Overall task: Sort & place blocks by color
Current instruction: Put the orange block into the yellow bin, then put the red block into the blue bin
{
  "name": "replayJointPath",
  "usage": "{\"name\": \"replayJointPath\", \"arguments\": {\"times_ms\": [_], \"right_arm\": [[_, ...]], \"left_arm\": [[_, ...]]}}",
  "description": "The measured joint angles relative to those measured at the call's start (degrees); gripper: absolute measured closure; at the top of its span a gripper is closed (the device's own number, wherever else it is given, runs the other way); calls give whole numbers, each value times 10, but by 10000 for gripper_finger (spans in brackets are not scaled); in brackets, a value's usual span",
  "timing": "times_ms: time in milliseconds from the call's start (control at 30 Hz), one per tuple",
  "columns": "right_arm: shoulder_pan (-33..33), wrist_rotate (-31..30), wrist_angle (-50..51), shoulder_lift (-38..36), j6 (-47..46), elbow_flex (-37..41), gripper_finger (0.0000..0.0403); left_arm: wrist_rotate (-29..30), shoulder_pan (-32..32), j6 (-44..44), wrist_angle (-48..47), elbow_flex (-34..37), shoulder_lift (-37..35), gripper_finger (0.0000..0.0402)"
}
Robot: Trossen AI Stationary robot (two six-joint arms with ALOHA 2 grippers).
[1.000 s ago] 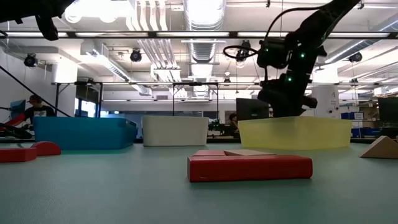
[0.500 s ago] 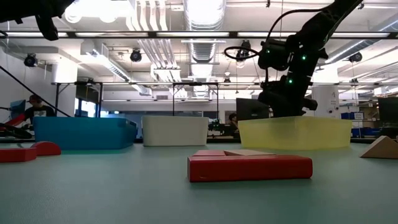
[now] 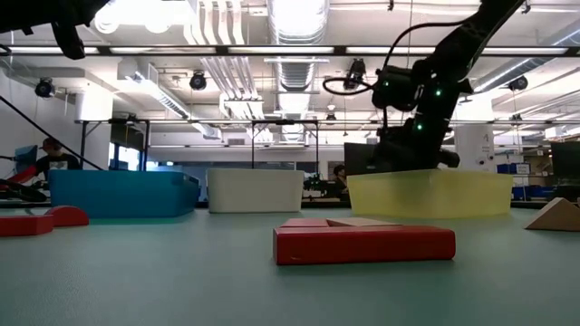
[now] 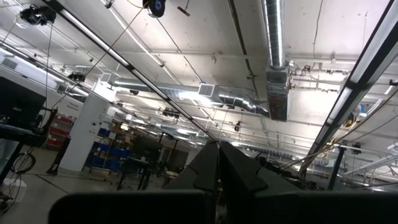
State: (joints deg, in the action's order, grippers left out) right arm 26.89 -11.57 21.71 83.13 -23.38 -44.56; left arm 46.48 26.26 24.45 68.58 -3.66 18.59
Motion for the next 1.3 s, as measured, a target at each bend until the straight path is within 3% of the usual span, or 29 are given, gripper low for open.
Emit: {"name": "replayJointPath", "arguments": {"times_ms": [367, 700, 800, 1033, 1300], "right_arm": [[0, 11, 7, -6, -6, 0, 193], [-12, 10, 20, -109, -6, 0, 195], [-41, -11, 20, -147, -2, 1, 202], [-160, -134, 14, -218, 67, 4, 220], [-270, -143, -130, -265, 219, 31, 241]], "left_arm": [[-3, 0, 0, 0, 0, 0, 402], [-3, 0, 4, -2, 4, 1, 402], [-3, 0, 5, -10, 9, 2, 402], [-1, 0, -7, -81, 30, 12, 402], [-7, 0, -146, -76, 30, 56, 402]]}}
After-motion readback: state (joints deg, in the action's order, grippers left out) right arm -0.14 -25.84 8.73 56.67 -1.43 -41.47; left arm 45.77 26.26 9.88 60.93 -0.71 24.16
